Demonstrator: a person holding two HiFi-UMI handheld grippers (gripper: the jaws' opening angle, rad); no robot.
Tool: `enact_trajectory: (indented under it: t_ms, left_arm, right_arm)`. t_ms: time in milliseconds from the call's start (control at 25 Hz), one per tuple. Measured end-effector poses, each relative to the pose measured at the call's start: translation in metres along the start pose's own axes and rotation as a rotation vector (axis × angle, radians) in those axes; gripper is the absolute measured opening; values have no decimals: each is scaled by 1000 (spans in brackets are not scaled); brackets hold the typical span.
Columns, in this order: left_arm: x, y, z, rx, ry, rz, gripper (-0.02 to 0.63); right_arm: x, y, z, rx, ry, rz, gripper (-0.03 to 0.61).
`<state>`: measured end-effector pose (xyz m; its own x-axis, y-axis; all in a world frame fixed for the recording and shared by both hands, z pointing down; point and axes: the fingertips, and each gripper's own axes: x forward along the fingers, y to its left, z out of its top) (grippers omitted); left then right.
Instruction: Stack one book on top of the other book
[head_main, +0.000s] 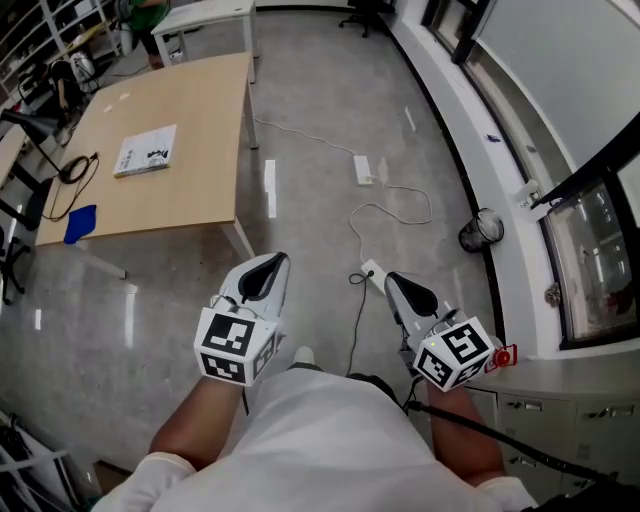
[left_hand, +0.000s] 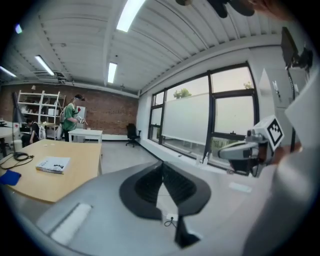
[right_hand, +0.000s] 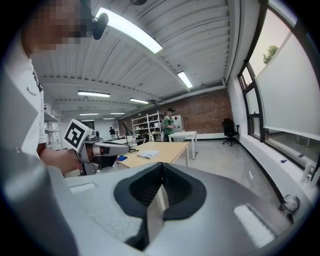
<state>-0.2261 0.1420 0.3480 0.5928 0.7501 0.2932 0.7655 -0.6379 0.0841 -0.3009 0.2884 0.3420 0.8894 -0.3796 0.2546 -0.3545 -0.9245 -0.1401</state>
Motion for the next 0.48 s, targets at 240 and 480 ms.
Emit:
enact_trajectory:
  t_ms: [240,480]
  left_arm:
    - [39,36,2,-26,37,38,8]
    - [96,78,10,-57,68,117,8]
  right_arm:
    - [49,-33,10,-19,28,34,2]
    - [115,-96,25,3,20,86,1]
